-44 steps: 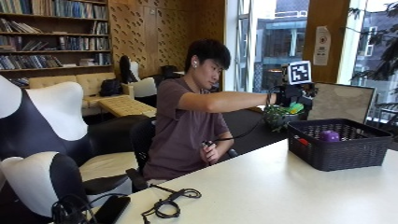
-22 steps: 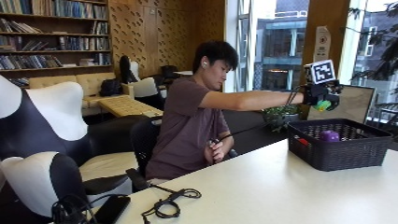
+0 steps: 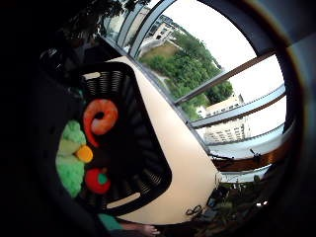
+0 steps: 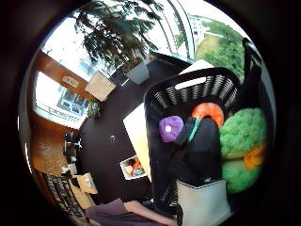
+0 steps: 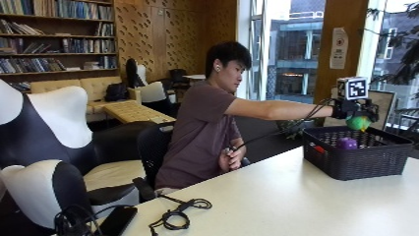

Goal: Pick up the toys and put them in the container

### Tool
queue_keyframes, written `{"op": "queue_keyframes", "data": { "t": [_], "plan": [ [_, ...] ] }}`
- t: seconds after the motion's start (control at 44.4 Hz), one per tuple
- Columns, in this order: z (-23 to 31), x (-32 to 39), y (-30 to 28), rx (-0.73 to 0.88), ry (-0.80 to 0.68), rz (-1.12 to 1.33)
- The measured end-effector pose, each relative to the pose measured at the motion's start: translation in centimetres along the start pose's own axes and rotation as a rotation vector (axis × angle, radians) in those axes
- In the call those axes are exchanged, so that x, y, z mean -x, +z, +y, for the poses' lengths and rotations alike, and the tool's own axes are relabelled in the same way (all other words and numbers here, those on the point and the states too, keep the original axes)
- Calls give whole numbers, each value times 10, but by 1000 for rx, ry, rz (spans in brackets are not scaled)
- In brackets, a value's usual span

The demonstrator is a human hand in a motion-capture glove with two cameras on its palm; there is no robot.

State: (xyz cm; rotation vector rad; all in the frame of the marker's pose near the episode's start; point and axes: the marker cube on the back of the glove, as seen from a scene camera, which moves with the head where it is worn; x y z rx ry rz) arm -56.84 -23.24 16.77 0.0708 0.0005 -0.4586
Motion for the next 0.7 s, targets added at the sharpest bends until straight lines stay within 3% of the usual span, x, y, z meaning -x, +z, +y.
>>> {"op": "queue_keyframes", "data": {
  "t": [0.045, 0.09, 0.248, 0.698],
  "plan": [
    [7, -1, 8, 84, -159, -71],
    [11, -9, 15, 140, -193, -99],
    [11, -5, 26, 205, -215, -131],
    [38, -29, -7, 126, -221, -100]
  ]
}}
